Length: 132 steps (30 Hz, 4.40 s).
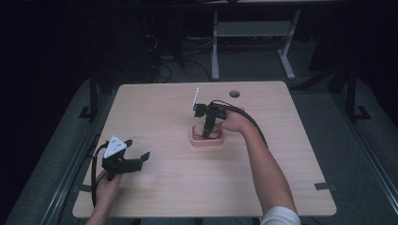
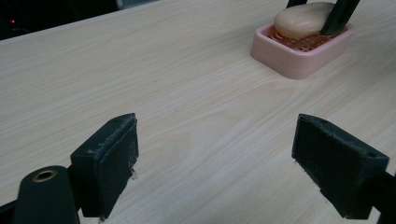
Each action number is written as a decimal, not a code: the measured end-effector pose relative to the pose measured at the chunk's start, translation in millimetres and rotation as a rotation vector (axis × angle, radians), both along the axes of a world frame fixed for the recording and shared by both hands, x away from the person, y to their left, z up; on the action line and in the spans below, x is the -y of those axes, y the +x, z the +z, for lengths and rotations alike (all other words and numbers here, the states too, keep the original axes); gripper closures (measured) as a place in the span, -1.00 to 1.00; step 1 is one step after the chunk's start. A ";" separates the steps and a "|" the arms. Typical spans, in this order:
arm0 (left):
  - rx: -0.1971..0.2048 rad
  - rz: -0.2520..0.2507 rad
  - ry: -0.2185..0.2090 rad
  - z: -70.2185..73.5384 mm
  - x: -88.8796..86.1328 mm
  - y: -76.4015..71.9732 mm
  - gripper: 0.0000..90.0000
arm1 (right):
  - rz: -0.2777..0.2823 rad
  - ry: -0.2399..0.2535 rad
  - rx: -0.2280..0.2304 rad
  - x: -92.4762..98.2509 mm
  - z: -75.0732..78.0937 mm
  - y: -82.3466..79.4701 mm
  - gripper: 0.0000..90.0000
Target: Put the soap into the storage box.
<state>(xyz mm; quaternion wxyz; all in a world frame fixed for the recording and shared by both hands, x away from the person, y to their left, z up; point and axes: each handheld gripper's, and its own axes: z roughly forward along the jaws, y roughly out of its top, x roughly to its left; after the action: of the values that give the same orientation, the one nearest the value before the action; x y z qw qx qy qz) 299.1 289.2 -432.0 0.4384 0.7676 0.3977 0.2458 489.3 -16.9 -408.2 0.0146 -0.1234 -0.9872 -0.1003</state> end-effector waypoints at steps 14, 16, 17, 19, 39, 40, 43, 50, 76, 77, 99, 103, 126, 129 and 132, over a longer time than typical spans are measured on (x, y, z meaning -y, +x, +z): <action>0.002 0.002 0.000 0.1 -0.3 -0.1 -0.68 | -0.003 -0.006 -0.007 0.1 -2.5 1.6 -0.31; 0.002 0.002 0.001 0.2 -0.2 -0.1 -0.68 | -0.004 -0.006 -0.010 0.0 -2.8 1.7 -0.31; 0.003 0.002 0.000 0.2 -0.2 -0.1 -0.68 | -0.002 -0.006 -0.011 0.0 -3.3 1.9 -0.31; 0.003 0.002 0.000 0.2 -0.4 0.0 -0.68 | -0.004 -0.012 -0.013 0.1 -4.0 1.9 -0.31; 0.002 0.002 0.003 0.3 0.3 -0.2 -0.68 | -0.018 0.029 -0.015 5.2 4.6 2.1 -0.25; 0.004 0.001 0.003 0.1 0.3 -0.1 -0.68 | -0.023 0.027 -0.018 5.9 4.8 2.0 -0.26; 0.005 0.002 0.000 0.0 0.6 -0.1 -0.68 | -0.029 0.031 -0.019 8.2 5.2 1.7 -0.29; 0.004 0.001 0.005 0.0 0.7 -0.1 -0.68 | -0.054 0.052 -0.022 15.9 6.0 0.7 -0.35; 0.002 -0.002 0.011 -0.5 0.8 0.1 -0.68 | -0.117 0.101 -0.033 43.3 11.2 -4.8 -0.43; 0.002 -0.001 0.011 -0.5 0.8 0.1 -0.68 | -0.114 0.103 -0.028 44.3 11.1 -4.5 -0.43; 0.001 0.000 0.014 -0.7 0.8 0.1 -0.68 | -0.147 0.127 -0.027 62.8 14.8 -10.6 -0.44; 0.001 -0.001 0.015 -0.7 0.8 0.2 -0.68 | -0.147 0.129 -0.027 65.0 14.5 -12.5 -0.44; 0.001 -0.003 0.014 -1.0 2.5 0.1 -0.68 | -0.174 0.146 -0.015 85.9 15.5 -22.1 -0.46; 0.002 -0.004 0.016 -0.9 2.6 0.0 -0.68 | -0.183 0.149 -0.016 90.2 15.1 -23.8 -0.46; 0.001 -0.003 0.015 -1.0 2.7 0.0 -0.68 | -0.187 0.153 -0.016 94.0 14.1 -25.3 -0.46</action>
<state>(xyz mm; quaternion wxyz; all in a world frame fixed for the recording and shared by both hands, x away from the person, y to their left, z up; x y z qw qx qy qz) 299.1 286.5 -433.0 0.4330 0.7714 0.3944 0.2486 464.0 -110.9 -394.2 0.0224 -0.2144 -0.9606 -0.1754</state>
